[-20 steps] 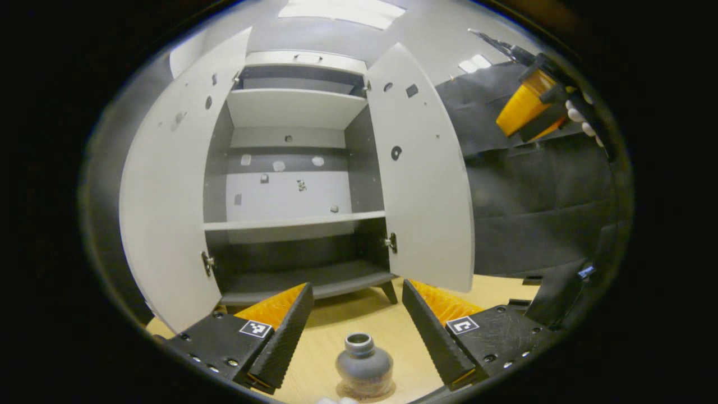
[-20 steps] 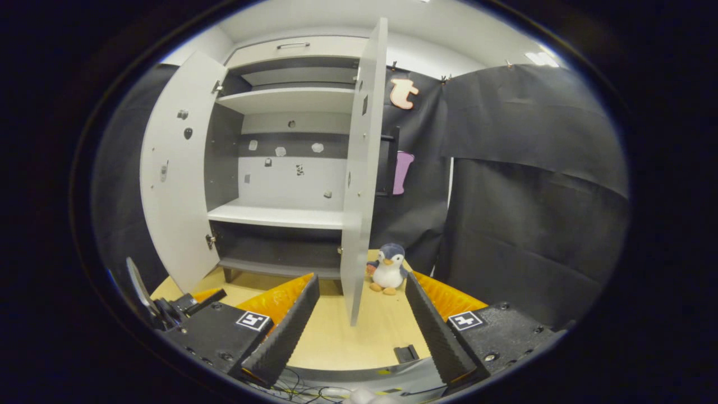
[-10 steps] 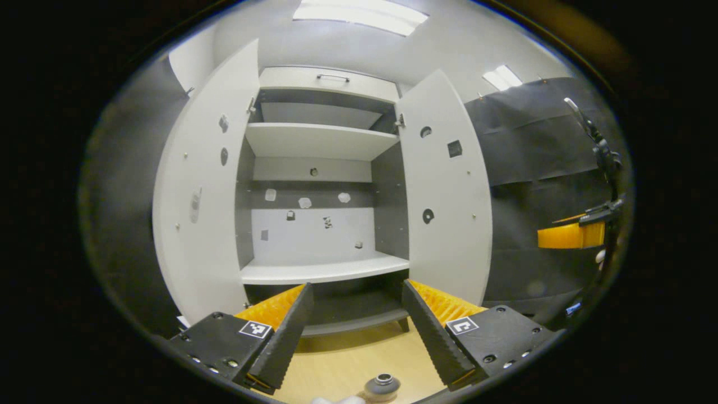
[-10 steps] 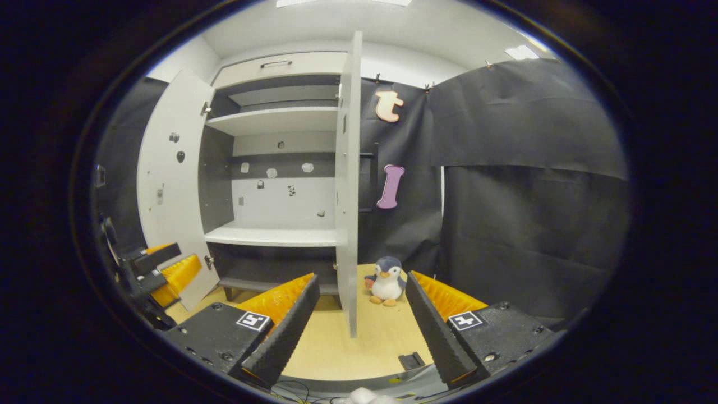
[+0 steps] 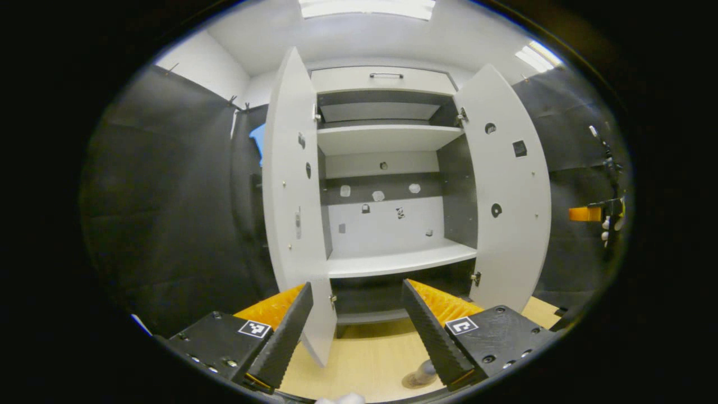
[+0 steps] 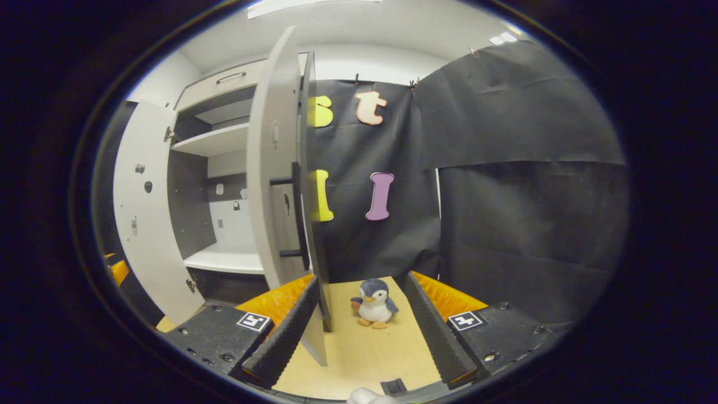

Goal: Grasp the bottle in the cabinet with the left hand and place it on the coaster, then close the right door with the right hand and the left door with the left hand.

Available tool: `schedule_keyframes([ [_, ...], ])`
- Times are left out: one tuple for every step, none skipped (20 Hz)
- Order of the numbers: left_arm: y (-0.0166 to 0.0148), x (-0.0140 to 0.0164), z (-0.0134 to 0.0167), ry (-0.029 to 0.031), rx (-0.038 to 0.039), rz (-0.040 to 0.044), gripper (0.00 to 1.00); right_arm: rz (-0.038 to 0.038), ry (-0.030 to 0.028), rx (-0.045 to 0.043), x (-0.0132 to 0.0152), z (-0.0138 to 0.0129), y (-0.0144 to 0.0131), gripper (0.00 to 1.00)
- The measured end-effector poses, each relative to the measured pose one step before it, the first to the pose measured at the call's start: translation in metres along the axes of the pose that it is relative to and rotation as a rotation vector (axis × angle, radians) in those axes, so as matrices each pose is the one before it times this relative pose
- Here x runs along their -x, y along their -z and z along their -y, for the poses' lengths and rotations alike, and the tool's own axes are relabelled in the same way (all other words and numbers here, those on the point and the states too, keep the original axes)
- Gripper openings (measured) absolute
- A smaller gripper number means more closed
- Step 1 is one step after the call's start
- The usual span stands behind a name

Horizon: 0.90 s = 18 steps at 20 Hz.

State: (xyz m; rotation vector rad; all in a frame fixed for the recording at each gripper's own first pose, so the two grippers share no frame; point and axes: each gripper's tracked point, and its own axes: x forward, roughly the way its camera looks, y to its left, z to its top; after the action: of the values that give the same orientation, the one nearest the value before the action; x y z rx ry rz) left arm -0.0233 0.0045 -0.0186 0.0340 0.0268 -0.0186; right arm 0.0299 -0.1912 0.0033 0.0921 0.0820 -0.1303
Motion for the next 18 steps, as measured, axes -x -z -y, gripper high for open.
schedule_keyframes([
  [-0.00192,0.00501,0.00141,-0.02182,0.00961,-0.00496,0.97,0.00967,-0.02390,0.00874,-0.01114,0.00575,-0.00898,1.00],
  [-0.00042,0.00341,0.00324,-0.01748,0.00810,-0.00966,0.97,0.01235,-0.01982,0.00841,-0.01376,0.00316,-0.00992,1.00],
  [0.00031,0.00486,0.00625,-0.01192,0.00307,-0.00918,0.99,0.00560,-0.02475,0.00827,-0.01167,0.00259,-0.00861,1.00],
  [0.00082,0.00517,0.00379,-0.02440,0.00038,-0.00115,0.97,-0.00095,-0.02989,0.00724,-0.01021,-0.00016,-0.00561,1.00],
  [-0.00162,0.00313,0.00139,-0.03245,0.00208,0.00429,0.97,0.00376,-0.03652,0.00354,-0.00995,-0.00109,-0.00626,1.00],
  [-0.00140,0.00410,0.00286,-0.03051,0.00380,0.00788,0.97,0.00411,-0.03523,0.00441,-0.01135,0.00000,-0.00607,1.00],
  [-0.00051,0.00394,0.00378,-0.02157,0.00177,0.00290,0.97,0.00552,-0.02833,0.00394,-0.00953,-0.00044,-0.00583,1.00],
  [-0.00101,0.00471,0.00277,-0.02049,0.00091,0.00276,0.97,0.00107,-0.02671,0.00410,-0.00858,-0.00146,-0.00438,1.00],
  [-0.00139,0.00563,0.00251,-0.01702,0.00029,0.00535,0.97,0.00117,-0.02955,0.00047,-0.00736,-0.00447,-0.00454,1.00],
  [-0.00088,0.00342,0.00236,-0.00972,-0.00137,0.00383,0.98,0.00049,-0.03012,0.00026,-0.00432,-0.00772,-0.00123,1.00],
  [0.00218,0.00318,0.00272,-0.00409,-0.00458,-0.00509,0.97,-0.00329,-0.02092,0.00360,-0.00338,-0.00659,-0.00126,1.00],
  [0.00211,0.00074,-0.00090,-0.00758,-0.00611,-0.00527,0.97,0.00490,-0.01826,0.00369,-0.00189,-0.00730,-0.00219,1.00],
  [0.00182,0.00087,-0.00269,-0.01189,-0.00316,-0.00273,0.96,0.00538,0.00918,0.01522,0.00227,-0.00200,-0.00347,1.00],
  [0.00046,0.00169,-0.00259,-0.00648,0.00151,0.00033,0.97,0.00900,0.00302,0.02329,-0.00149,-0.00006,-0.00144,0.97],
  [0.00105,-0.00044,-0.00089,0.00242,0.00622,0.00060,0.96,0.00479,0.00672,0.01273,-0.00027,-0.00178,-0.00179,0.96],
  [0.00130,-0.00065,-0.00214,0.00587,0.00876,-0.00170,0.96,-0.00274,0.00562,-0.00023,0.00117,-0.00374,0.00111,0.94],
  [0.00137,-0.00205,-0.00262,0.00677,0.00634,-0.00531,0.96,-0.00357,0.00021,-0.00236,0.00125,-0.00286,0.00100,0.89],
  [0.00116,-0.00175,-0.00381,0.00209,0.00387,-0.00302,0.97,-0.00965,-0.00110,0.00070,-0.00225,-0.00489,-0.00014,0.94],
])
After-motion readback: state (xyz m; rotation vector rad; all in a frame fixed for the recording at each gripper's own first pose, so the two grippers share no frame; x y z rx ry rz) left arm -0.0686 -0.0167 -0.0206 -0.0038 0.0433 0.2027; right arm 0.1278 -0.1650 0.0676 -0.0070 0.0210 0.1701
